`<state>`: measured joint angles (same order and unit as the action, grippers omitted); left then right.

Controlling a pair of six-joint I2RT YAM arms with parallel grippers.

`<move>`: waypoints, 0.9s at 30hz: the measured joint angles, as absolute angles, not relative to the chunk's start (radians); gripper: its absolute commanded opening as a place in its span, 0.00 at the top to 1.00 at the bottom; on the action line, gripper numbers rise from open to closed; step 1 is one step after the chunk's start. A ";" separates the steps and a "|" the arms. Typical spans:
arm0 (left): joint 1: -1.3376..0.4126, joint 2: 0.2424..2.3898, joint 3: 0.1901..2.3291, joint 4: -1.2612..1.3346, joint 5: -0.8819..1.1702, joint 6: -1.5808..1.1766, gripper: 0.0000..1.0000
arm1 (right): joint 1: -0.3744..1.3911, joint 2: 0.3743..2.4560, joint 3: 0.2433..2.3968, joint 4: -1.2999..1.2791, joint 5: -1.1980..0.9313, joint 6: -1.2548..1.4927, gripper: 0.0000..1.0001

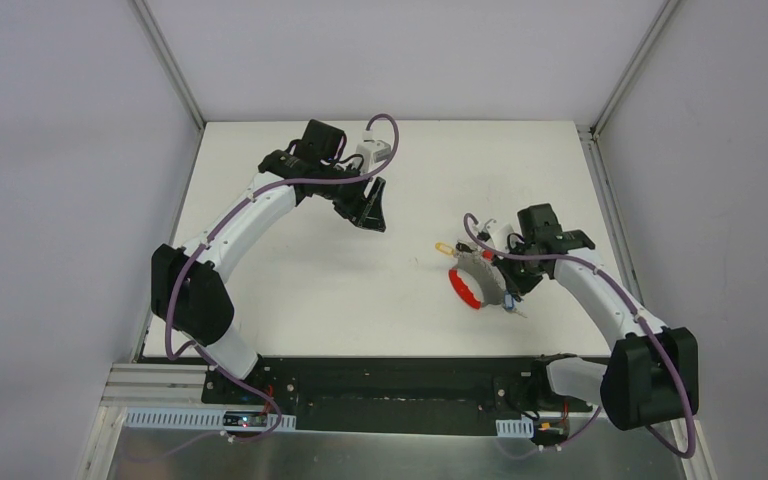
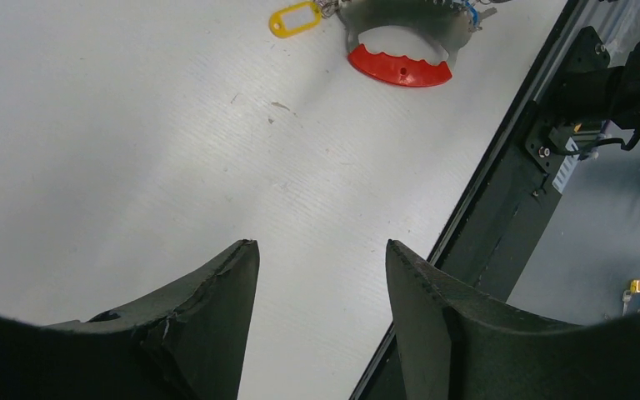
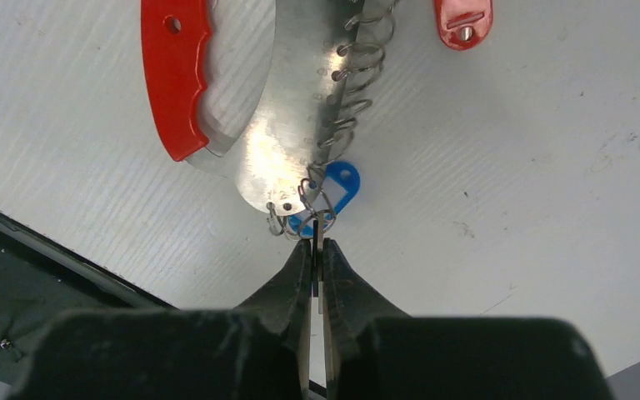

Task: Put the keys on the keyring

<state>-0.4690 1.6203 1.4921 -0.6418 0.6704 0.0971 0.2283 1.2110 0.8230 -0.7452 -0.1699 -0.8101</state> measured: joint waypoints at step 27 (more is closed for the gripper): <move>-0.450 1.609 1.492 -0.641 0.605 0.091 0.41 | 0.211 1.439 0.850 -0.693 -0.159 -0.839 0.95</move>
<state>-0.4496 1.6089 1.4921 -0.6415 0.6052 0.0910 0.2108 1.4391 0.8505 -0.6933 -0.1589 -0.8391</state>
